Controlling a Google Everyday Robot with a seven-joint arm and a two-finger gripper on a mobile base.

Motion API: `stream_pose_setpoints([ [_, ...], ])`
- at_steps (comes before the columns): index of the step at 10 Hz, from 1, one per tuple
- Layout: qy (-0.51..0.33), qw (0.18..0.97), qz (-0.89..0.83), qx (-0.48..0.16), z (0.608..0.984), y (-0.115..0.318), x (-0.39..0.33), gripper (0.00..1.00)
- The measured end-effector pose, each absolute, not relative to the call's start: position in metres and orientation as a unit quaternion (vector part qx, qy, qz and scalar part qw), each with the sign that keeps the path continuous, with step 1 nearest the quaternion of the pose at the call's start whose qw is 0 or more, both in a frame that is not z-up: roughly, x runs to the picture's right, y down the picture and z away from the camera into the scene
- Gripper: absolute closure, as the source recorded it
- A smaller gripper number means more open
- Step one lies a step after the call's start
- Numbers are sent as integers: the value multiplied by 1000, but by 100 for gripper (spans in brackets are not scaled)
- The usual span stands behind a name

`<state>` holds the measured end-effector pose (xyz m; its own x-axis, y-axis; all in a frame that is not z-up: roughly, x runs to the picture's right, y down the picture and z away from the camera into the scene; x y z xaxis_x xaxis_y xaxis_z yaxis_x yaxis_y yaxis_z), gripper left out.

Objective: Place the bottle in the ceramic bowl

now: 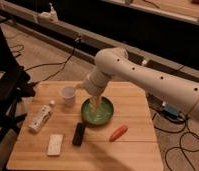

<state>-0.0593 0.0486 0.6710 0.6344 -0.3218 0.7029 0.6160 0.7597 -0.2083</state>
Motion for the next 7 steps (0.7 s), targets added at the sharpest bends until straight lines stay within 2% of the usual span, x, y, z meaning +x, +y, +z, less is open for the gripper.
stream_pose_setpoints([
  [5, -326, 876, -278, -220, 684, 49, -59, 20],
  [7, -345, 863, -296, -221, 700, 58, -92, 20],
])
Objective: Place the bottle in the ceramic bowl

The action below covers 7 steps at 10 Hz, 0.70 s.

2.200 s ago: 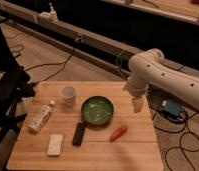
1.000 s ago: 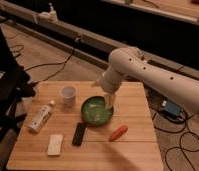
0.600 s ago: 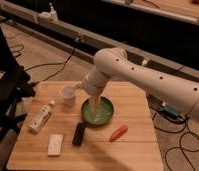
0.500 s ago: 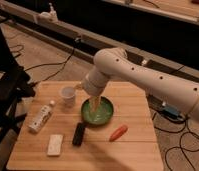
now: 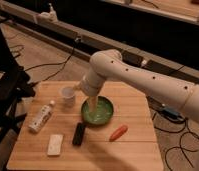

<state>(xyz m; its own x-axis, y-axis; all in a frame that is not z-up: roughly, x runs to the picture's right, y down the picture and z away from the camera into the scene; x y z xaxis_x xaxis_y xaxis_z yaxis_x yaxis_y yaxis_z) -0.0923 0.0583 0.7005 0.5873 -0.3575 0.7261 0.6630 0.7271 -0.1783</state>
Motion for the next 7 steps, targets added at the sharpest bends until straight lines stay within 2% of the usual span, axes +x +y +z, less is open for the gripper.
stream_pose_setpoints([
  [4, -393, 827, -330, -230, 739, 77, -183, 20],
  [7, -437, 812, -323, -214, 766, 79, -250, 20],
])
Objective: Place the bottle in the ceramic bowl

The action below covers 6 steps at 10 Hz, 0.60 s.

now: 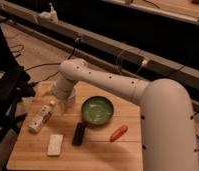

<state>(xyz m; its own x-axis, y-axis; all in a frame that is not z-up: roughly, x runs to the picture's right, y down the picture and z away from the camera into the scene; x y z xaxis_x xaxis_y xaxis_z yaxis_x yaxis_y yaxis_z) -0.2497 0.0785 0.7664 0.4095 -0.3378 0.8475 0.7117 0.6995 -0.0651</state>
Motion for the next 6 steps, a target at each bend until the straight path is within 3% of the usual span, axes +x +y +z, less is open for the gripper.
stream_pose_setpoints([
  [6, -461, 803, -315, -210, 772, 80, -271, 20],
])
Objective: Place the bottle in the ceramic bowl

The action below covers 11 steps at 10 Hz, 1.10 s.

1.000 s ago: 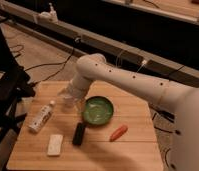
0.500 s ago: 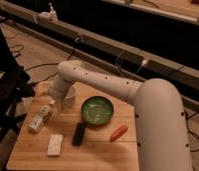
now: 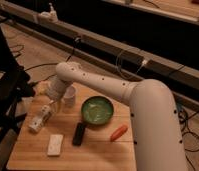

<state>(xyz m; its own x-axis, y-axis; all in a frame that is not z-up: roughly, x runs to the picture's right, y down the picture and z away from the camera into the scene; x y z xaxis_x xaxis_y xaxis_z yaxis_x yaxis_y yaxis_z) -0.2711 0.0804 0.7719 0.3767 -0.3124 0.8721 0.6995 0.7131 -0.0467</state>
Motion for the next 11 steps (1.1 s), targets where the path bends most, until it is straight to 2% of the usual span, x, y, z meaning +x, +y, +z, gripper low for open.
stream_pose_setpoints([
  [4, -424, 810, -311, -261, 812, 107, -263, 20],
  [6, -432, 792, -322, -286, 837, 127, -298, 20],
  [11, -468, 760, -327, -308, 866, 143, -342, 22],
])
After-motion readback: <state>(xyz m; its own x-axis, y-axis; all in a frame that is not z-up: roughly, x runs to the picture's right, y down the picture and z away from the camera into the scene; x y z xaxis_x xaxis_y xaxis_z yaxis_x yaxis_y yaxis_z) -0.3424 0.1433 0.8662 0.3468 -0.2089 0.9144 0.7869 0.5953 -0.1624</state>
